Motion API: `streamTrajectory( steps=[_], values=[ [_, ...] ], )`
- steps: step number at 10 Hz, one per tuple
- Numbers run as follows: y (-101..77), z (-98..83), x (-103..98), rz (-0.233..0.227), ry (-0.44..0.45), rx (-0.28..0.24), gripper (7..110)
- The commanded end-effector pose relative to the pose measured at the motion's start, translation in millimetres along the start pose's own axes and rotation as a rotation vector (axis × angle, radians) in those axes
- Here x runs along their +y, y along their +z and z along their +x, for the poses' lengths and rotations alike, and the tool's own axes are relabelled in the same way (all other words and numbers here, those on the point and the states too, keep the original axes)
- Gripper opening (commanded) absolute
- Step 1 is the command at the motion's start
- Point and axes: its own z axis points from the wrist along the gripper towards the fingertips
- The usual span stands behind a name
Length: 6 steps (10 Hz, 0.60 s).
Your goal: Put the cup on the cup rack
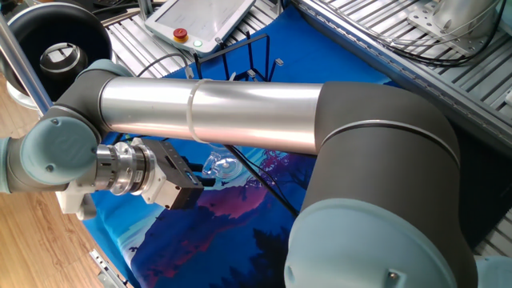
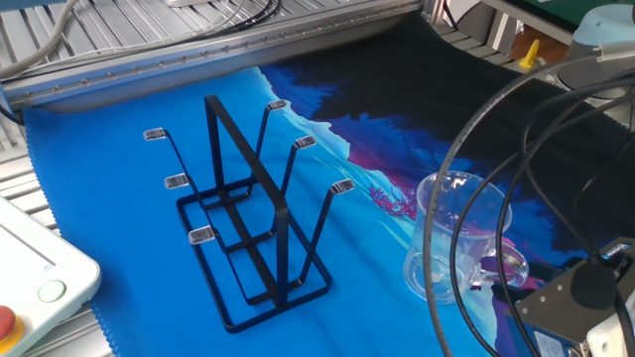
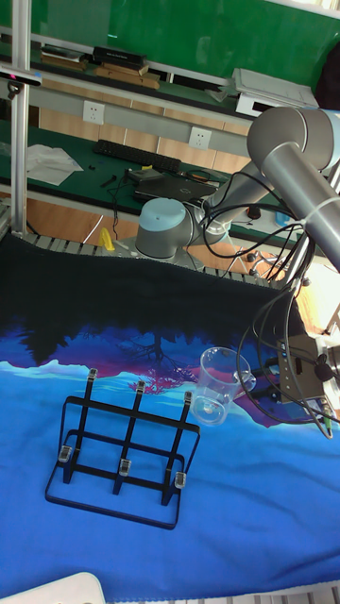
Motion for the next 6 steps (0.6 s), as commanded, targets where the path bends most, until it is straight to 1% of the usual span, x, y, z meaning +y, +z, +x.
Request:
streamTrajectory(
  steps=[1,6],
  values=[
    [0.4,2.0,-1.2,0.000,-0.003,0.006,44],
    [3.8,2.2,-4.3,0.005,-0.010,0.010,44]
  ],
)
